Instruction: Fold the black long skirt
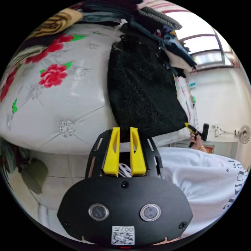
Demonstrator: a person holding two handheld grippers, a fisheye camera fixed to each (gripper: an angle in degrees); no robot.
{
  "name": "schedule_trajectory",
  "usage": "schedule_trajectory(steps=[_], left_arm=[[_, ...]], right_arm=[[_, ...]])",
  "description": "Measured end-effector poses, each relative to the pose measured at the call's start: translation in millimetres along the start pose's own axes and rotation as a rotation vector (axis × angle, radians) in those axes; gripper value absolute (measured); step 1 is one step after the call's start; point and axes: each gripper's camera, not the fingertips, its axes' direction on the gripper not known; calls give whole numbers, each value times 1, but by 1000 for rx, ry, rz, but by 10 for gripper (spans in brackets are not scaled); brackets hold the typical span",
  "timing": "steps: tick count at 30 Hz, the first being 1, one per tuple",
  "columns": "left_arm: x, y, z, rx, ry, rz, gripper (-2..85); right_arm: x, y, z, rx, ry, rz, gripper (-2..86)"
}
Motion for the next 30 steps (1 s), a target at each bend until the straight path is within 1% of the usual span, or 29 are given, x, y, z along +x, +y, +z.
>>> schedule_trajectory(steps=[1,3,6,8,11,13,19,22,24,26,30], left_arm=[[4,-8,7,-57,0,22,23],[9,-17,2,-62,32,59,5],[21,-23,-57,104,168,115,-5],[38,-15,-119,253,270,177,-7],[63,15,-178,360,325,294,-8],[71,37,-191,358,345,326,-8],[55,119,-158,207,364,234,-7],[35,138,-141,158,380,164,-8],[22,134,-137,150,413,128,-8],[15,112,-140,167,456,139,-8],[16,50,-142,155,432,182,-6]], right_arm=[[-4,-6,-2,-17,-17,-26,27],[-8,-16,-16,-15,-56,-56,14],[-25,-26,-80,103,-139,-156,4],[-46,-21,-147,226,-191,-244,1],[-71,9,-222,346,-216,-374,-1],[-73,34,-247,365,-232,-396,-1],[-39,127,-258,283,-233,-238,-1],[-15,152,-258,270,-284,-141,-1],[-1,154,-257,253,-316,-86,-2],[10,146,-258,230,-329,-37,-1],[28,125,-270,256,-372,32,1]])
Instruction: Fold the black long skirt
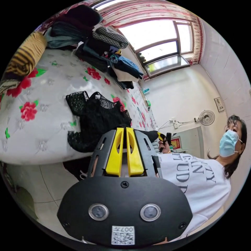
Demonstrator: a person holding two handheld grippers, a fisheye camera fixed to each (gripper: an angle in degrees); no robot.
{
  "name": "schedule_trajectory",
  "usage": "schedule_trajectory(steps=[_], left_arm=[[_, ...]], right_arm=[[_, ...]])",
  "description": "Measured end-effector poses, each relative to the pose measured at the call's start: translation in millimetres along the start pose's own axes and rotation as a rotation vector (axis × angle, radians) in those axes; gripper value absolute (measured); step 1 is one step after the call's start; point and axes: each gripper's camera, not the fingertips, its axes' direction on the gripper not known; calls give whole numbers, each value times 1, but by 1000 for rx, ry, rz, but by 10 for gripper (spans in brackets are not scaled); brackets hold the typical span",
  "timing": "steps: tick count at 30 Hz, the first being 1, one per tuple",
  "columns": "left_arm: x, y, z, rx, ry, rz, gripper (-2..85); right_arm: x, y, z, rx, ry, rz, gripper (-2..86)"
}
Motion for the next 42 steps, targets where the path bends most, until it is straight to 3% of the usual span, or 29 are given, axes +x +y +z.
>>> schedule_trajectory(steps=[6,11,15,23,33,36,39,42], left_arm=[[-64,-136,43,-15,-32,-100,12],[-138,-200,79,36,-277,-240,73],[-174,-188,64,62,-278,-293,88],[-191,-61,-6,113,-341,-281,88],[-224,-29,5,21,-321,-325,93],[-233,-30,5,-6,-338,-312,92],[-246,-25,2,-10,-327,-327,90],[-257,-18,-8,10,-297,-344,88]], right_arm=[[36,-101,8,99,64,68,29],[100,-184,55,194,275,187,94],[136,-159,58,226,284,274,114],[160,0,36,355,198,426,146],[183,-26,72,199,334,473,120],[166,-31,56,259,321,380,104],[117,-53,58,206,445,176,93],[46,-81,99,18,599,-137,86]])
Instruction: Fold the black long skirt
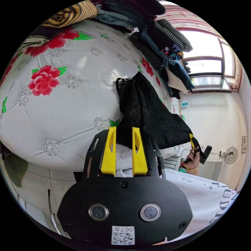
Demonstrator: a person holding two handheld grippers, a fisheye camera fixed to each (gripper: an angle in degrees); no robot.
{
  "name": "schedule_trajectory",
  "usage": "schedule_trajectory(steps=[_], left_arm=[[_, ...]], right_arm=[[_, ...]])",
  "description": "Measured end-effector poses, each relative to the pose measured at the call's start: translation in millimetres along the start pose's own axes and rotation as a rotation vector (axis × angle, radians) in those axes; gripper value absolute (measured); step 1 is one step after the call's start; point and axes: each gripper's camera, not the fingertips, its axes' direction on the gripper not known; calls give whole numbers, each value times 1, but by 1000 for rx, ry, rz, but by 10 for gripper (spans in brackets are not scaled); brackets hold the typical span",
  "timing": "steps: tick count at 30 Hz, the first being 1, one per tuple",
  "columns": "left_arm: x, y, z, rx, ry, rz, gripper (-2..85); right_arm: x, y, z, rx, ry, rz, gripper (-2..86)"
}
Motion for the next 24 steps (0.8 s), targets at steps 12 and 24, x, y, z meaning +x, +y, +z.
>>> schedule_trajectory(steps=[12,24], left_arm=[[-69,22,-31,56,91,-17,87],[-20,26,-31,19,97,372,85]], right_arm=[[-226,78,186,-584,-264,-689,68],[-131,65,157,-352,-187,-330,40]])
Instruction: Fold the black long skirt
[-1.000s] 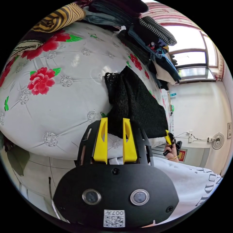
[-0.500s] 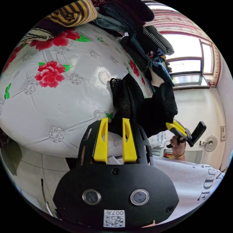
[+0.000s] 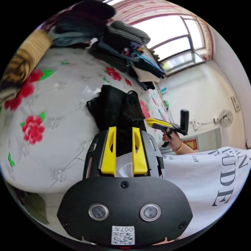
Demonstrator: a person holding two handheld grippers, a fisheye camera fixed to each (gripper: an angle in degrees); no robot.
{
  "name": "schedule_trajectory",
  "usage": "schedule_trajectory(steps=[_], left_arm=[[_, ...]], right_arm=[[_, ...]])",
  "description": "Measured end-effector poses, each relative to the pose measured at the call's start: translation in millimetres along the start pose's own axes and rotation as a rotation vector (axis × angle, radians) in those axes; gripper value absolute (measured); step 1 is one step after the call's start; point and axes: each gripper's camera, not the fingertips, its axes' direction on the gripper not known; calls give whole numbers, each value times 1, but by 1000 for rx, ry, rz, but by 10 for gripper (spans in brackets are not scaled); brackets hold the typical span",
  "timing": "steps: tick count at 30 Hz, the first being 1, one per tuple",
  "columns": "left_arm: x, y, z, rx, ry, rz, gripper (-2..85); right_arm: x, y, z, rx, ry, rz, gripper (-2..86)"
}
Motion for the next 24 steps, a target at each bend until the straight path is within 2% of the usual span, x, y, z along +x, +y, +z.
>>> schedule_trajectory(steps=[2,4,5,7,8,10,13,19,24], left_arm=[[25,-10,27,-64,34,152,77],[30,-11,62,-147,40,215,75],[27,-6,91,-224,-1,236,74],[12,6,135,-367,-138,227,70],[4,15,150,-380,-152,258,66],[-7,22,152,-345,-107,245,65],[-25,26,159,-356,-45,217,65],[-18,36,160,-338,-115,311,63],[-23,55,156,-269,-194,238,60]], right_arm=[[-10,-16,58,-162,-18,-17,36],[-18,-19,105,-301,19,-32,33],[-29,-15,103,-204,74,-70,29],[-35,-14,107,-194,79,-66,22],[-34,-16,105,-198,57,-53,18],[-27,-18,96,-189,23,2,12],[-7,-5,62,-11,-50,147,5],[59,60,0,254,80,489,20],[140,137,-57,390,269,747,44]])
